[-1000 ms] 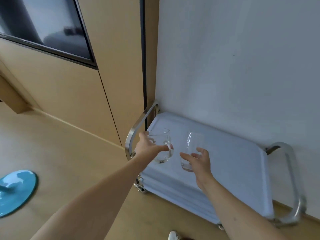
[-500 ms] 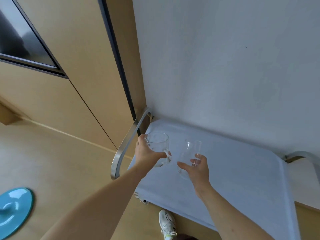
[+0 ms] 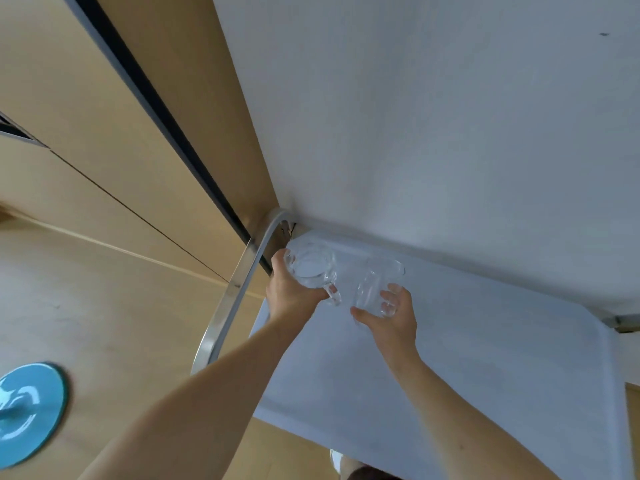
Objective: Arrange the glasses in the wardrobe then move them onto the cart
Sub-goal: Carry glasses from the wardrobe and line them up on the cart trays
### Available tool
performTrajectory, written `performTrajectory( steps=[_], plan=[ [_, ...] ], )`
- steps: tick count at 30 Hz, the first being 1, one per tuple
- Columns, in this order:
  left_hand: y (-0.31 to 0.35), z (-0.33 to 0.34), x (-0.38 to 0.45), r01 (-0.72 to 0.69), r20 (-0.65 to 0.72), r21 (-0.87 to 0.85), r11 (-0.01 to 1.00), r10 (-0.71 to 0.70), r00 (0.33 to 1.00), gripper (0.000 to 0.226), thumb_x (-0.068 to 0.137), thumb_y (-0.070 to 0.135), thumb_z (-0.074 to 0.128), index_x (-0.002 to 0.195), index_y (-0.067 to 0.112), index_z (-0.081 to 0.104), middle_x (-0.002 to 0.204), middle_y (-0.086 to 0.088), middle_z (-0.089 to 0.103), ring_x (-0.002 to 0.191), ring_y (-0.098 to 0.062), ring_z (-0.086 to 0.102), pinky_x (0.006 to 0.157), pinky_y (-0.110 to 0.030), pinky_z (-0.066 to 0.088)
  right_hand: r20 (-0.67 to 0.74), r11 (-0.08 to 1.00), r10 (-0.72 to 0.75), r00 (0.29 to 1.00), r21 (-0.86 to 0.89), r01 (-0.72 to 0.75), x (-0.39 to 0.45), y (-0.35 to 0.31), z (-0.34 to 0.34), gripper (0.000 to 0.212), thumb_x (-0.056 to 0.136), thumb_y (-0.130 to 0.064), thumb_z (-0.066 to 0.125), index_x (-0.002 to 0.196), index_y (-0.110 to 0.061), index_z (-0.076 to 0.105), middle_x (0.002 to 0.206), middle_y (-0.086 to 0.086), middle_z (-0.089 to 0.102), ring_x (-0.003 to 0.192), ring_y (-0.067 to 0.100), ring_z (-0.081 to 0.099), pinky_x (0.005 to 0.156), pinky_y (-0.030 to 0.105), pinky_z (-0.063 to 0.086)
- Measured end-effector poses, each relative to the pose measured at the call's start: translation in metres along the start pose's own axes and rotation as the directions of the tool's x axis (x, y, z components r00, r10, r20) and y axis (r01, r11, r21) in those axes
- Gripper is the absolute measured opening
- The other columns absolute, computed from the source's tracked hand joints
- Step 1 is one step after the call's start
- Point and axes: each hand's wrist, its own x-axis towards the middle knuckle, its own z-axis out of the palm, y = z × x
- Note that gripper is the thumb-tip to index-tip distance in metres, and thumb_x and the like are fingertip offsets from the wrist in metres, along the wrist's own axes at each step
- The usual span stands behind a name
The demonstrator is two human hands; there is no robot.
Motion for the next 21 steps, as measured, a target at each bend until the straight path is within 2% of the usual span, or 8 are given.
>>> performTrajectory(
  steps=[3,6,8,10,12,15,18,21],
  plan=[
    [0.004,0.010,0.016,0.013,-0.044,-0.036,0.999,-0.014,0.999,0.100,0.042,0.032,0.090,0.125,0.043,0.036,0.110,0.017,0.060,0.100,-0.014,0.059,0.062,-0.023,0.045,-0.012,1.000,0.008,1.000,0.007,-0.008,0.008,0.002,0.004,0.079,0.062,-0.022,0.097,0.124,-0.035,0.050,0.118,-0.019,0.059,0.111,0.007,0.059,0.092,0.026,0.045],
    [0.005,0.015,0.034,0.010,-0.055,-0.020,1.000,-0.011,0.998,0.084,0.037,0.041,0.075,0.116,0.037,0.048,0.094,0.015,0.067,0.085,-0.011,0.066,0.052,-0.017,0.043,-0.017,1.000,-0.007,1.000,-0.027,0.006,0.015,0.005,0.007,0.079,0.062,-0.024,0.097,0.125,-0.032,0.051,0.118,-0.019,0.060,0.114,0.010,0.060,0.098,0.031,0.047],
    [0.004,0.017,0.044,-0.008,-0.057,0.008,1.000,0.009,0.998,0.073,0.036,0.041,0.070,0.106,0.043,0.049,0.084,0.015,0.067,0.076,-0.007,0.066,0.046,-0.013,0.042,-0.021,0.999,-0.022,1.000,-0.048,0.021,0.018,0.004,0.009,0.078,0.062,-0.026,0.097,0.125,-0.032,0.051,0.118,-0.020,0.061,0.115,0.009,0.060,0.098,0.033,0.048],
    [0.003,0.017,0.052,-0.026,-0.056,0.028,0.999,0.027,0.998,0.074,0.034,0.038,0.075,0.104,0.045,0.050,0.086,0.016,0.066,0.076,-0.005,0.066,0.050,-0.016,0.048,-0.022,0.998,-0.030,0.999,-0.051,0.029,0.020,0.004,0.010,0.079,0.061,-0.027,0.097,0.125,-0.031,0.052,0.118,-0.020,0.061,0.115,0.009,0.060,0.098,0.033,0.048],
    [0.002,0.019,0.057,-0.024,-0.048,0.044,0.999,0.027,0.998,0.081,0.033,0.038,0.079,0.110,0.037,0.054,0.094,0.015,0.066,0.083,-0.009,0.066,0.060,-0.025,0.056,-0.029,0.998,-0.043,0.999,-0.056,0.041,0.022,0.002,0.012,0.078,0.060,-0.026,0.097,0.123,-0.032,0.052,0.118,-0.021,0.060,0.114,0.008,0.060,0.096,0.031,0.047],
    [0.000,0.022,0.060,-0.035,-0.083,0.009,0.999,0.036,0.996,0.086,0.038,0.036,0.083,0.116,0.039,0.048,0.102,0.017,0.064,0.091,-0.009,0.065,0.065,-0.026,0.055,-0.038,0.997,-0.048,0.998,-0.056,0.046,0.021,0.001,0.014,0.076,0.060,-0.025,0.098,0.120,-0.037,0.052,0.118,-0.022,0.061,0.112,0.001,0.059,0.093,0.025,0.045],
    [-0.001,0.028,0.059,-0.039,-0.130,-0.041,0.998,0.033,0.991,0.097,0.046,0.029,0.089,0.127,0.039,0.039,0.115,0.014,0.061,0.103,-0.014,0.063,0.081,-0.032,0.057,-0.040,0.996,-0.053,0.998,-0.069,0.050,0.022,0.001,0.015,0.076,0.060,-0.025,0.097,0.118,-0.039,0.051,0.118,-0.023,0.061,0.111,-0.004,0.057,0.087,0.015,0.042],
    [-0.002,0.036,0.059,-0.052,-0.175,-0.073,0.996,0.039,0.984,0.101,0.048,0.025,0.093,0.131,0.037,0.036,0.119,0.014,0.056,0.106,-0.015,0.059,0.075,-0.016,0.045,-0.038,0.995,-0.058,0.998,-0.078,0.055,0.022,0.002,0.016,0.077,0.060,-0.025,0.097,0.119,-0.040,0.050,0.117,-0.024,0.060,0.108,-0.010,0.056,0.083,0.009,0.039]
  ],
)
